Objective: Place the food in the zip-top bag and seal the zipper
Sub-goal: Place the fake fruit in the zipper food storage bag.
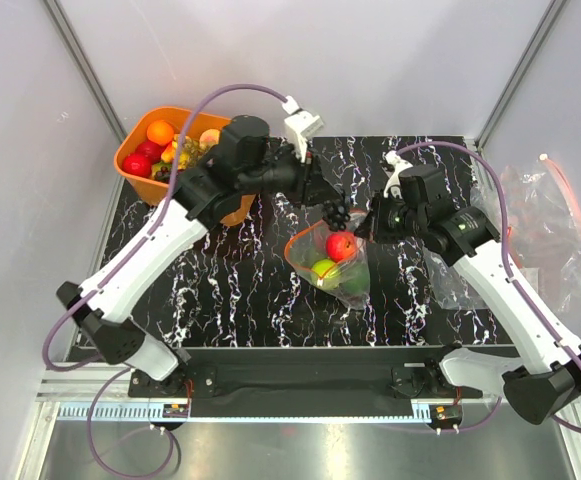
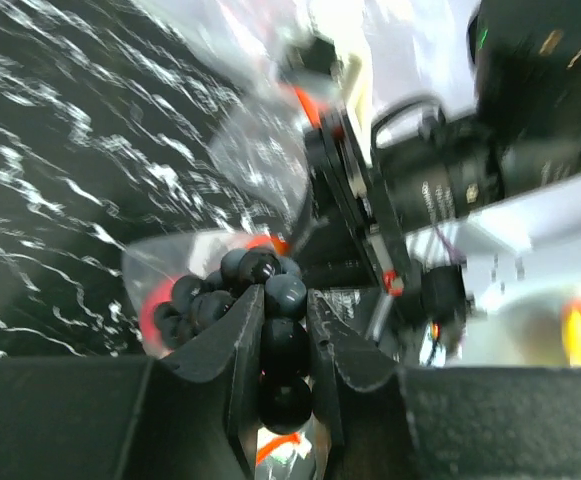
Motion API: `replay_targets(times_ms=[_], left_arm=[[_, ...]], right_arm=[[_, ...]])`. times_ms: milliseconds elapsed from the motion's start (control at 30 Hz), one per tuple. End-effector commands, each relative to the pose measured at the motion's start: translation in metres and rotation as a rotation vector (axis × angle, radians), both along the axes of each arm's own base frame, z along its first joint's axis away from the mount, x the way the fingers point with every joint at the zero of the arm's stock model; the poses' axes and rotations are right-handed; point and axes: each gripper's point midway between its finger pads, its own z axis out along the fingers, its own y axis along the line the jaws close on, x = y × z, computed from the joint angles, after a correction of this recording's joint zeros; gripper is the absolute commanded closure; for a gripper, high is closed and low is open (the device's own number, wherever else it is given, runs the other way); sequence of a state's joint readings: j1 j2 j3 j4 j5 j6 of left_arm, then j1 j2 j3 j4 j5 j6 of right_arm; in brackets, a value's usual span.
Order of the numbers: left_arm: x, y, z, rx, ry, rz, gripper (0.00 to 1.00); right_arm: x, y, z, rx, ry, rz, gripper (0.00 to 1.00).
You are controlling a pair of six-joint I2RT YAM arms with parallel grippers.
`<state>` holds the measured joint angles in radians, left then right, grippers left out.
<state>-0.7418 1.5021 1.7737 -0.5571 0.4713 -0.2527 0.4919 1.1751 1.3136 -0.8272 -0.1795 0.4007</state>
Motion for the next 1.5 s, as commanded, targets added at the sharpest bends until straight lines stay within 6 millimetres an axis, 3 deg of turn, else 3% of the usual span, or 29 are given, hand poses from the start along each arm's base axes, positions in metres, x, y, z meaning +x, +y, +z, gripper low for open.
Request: replay_targets(times_ms=[0, 100, 267, 400, 700, 733, 867, 933, 1000, 1167, 1300, 1333, 1467], left_arm=[[-0.019, -0.011, -0.010, 0.053, 0.015, -0.170, 0.77], [-0.020, -0.018, -0.026, 0.074, 0.050, -0.215, 0.80], [-0.026, -0.020, -0.029, 0.070, 0.047, -0.259, 0.81], [-0.033, -0.018, -0.037, 0.086, 0.023, -0.302, 0.74], [-0.020, -0.017, -0.086, 0.251, 0.097, -0.298, 0.70], [-0.016, -0.016, -0.091, 0.269, 0.098, -0.286, 0.68], [-0.029, -0.014, -0.102, 0.308, 0.125, -0.357, 0.29], [-0.031, -0.012, -0.101, 0.312, 0.114, -0.360, 0.18], [-0.030, -0.013, -0.085, 0.267, 0.061, -0.335, 0.01], [-0.033, -0.006, -0.055, 0.198, 0.003, -0.279, 0.01], [-0.014, 0.013, -0.047, 0.242, -0.011, -0.082, 0.01], [0.000, 0.024, -0.050, 0.284, -0.013, 0.025, 0.01], [0.014, 0.062, -0.070, 0.407, 0.042, 0.255, 0.01]], right_arm=[[0.008, -0.001, 0.022, 0.038, -0.098, -0.029, 1.00], [0.008, -0.001, 0.022, 0.038, -0.097, -0.035, 1.00], [0.008, -0.003, 0.022, 0.033, -0.100, -0.044, 1.00], [0.008, -0.003, 0.021, 0.034, -0.097, -0.046, 1.00], [0.006, -0.006, 0.022, 0.036, -0.100, -0.055, 1.00], [0.005, -0.006, 0.022, 0.035, -0.099, -0.057, 1.00], [0.004, -0.007, 0.020, 0.030, -0.095, -0.061, 1.00], [0.004, -0.008, 0.020, 0.028, -0.095, -0.062, 1.00], [0.004, -0.008, 0.019, 0.027, -0.095, -0.061, 1.00], [0.004, -0.008, 0.018, 0.027, -0.091, -0.065, 1.00], [0.003, -0.010, 0.019, 0.028, -0.095, -0.071, 1.00], [0.002, -0.011, 0.019, 0.029, -0.093, -0.074, 1.00], [-0.002, -0.013, 0.021, 0.041, -0.098, -0.084, 1.00]])
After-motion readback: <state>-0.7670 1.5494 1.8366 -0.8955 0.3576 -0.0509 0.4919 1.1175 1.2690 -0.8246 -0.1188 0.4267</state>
